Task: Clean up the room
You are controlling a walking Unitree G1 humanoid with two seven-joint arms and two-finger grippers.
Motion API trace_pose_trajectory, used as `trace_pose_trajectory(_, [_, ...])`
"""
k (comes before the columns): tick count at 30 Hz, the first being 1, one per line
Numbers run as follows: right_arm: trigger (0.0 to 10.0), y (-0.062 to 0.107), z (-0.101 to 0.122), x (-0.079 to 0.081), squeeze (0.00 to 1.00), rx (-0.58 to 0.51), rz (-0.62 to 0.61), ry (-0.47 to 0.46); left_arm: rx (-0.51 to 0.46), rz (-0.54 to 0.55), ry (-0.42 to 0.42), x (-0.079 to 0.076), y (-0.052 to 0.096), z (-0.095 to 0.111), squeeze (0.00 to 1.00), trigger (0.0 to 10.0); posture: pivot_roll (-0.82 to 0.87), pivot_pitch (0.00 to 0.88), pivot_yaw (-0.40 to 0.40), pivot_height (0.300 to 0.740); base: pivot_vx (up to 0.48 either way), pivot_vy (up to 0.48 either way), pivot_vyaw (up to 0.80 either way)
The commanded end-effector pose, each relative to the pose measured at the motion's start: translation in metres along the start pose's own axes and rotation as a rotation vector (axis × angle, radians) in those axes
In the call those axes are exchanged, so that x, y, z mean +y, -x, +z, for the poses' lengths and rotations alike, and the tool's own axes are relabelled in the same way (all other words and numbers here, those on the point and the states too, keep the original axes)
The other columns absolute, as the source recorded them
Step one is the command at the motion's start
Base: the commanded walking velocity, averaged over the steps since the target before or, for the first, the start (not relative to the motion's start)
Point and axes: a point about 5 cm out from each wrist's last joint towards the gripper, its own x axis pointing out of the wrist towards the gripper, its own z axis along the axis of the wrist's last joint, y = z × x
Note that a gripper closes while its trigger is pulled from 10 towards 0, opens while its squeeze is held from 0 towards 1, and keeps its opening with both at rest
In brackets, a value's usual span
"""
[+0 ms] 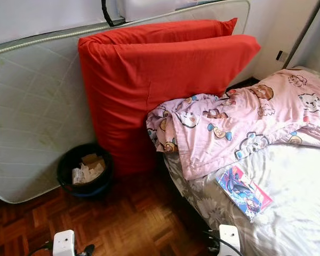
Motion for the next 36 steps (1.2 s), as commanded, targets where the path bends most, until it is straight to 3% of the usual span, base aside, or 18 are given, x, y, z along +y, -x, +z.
trace_pose_trajectory(1, [10.0, 0.000, 0.007, -0.006, 0.00, -0.024, -0.005, -0.056, 0.001, 0.004, -0.042, 0.006, 0.000, 0.003, 0.00, 10.0, -0.13, 0.000, 0.024, 0.740, 0.000, 0.000, 0.00])
trace_pose_trajectory(22, [10.0, 0.000, 0.018, -0.009, 0.00, -0.075, -0.014, -0.103, -0.012, -0.011, -0.061, 0.005, -0.001, 0.008, 0.00, 10.0, -0.13, 0.000, 0.018, 0.740, 0.000, 0.000, 0.00])
trace_pose_trajectory(36, [10.0, 0.000, 0.015, -0.008, 0.00, -0.054, -0.008, -0.115, -0.010, -0.006, -0.068, 0.005, -0.001, 0.010, 0.00, 10.0, -0.13, 0.000, 0.023, 0.740, 0.000, 0.000, -0.77])
